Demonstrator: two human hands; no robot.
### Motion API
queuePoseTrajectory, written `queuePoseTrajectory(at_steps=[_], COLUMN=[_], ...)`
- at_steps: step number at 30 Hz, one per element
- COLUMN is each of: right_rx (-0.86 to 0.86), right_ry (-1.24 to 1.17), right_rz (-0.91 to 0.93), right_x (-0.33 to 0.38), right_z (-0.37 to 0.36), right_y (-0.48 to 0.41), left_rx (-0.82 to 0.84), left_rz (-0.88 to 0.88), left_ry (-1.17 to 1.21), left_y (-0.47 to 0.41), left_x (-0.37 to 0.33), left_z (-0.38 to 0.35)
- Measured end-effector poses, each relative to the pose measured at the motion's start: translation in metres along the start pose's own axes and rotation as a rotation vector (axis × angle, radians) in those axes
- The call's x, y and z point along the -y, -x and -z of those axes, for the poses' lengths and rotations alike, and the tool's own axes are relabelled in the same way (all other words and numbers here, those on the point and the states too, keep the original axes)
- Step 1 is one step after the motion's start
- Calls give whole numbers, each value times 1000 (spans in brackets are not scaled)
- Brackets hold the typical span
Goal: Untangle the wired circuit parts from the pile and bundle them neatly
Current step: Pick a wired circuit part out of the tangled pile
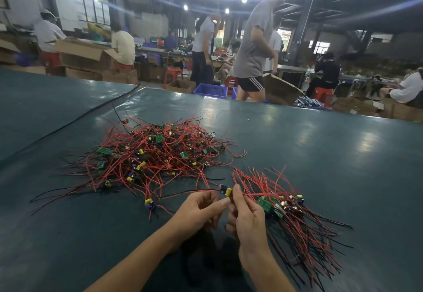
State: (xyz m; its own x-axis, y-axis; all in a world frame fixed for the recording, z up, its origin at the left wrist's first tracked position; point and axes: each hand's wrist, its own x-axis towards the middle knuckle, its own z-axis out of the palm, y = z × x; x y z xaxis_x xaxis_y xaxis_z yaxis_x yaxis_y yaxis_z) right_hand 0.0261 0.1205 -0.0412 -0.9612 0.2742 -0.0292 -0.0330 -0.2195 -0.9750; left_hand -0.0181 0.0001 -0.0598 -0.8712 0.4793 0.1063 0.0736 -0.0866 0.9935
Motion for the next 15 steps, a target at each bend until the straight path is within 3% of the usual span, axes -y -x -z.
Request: queuePoseTrajectory(at_steps=[5, 15], right_rx=[112, -5], right_ry=[30, 59], right_rz=[36, 133], right_x=[-3, -6], right_z=[-6, -4], right_y=[4, -1], left_rx=[-183, -139], left_rz=[10, -171], left_ry=[-87, -163], left_y=[-2, 0], left_x=[3, -1], left_z=[-4, -2])
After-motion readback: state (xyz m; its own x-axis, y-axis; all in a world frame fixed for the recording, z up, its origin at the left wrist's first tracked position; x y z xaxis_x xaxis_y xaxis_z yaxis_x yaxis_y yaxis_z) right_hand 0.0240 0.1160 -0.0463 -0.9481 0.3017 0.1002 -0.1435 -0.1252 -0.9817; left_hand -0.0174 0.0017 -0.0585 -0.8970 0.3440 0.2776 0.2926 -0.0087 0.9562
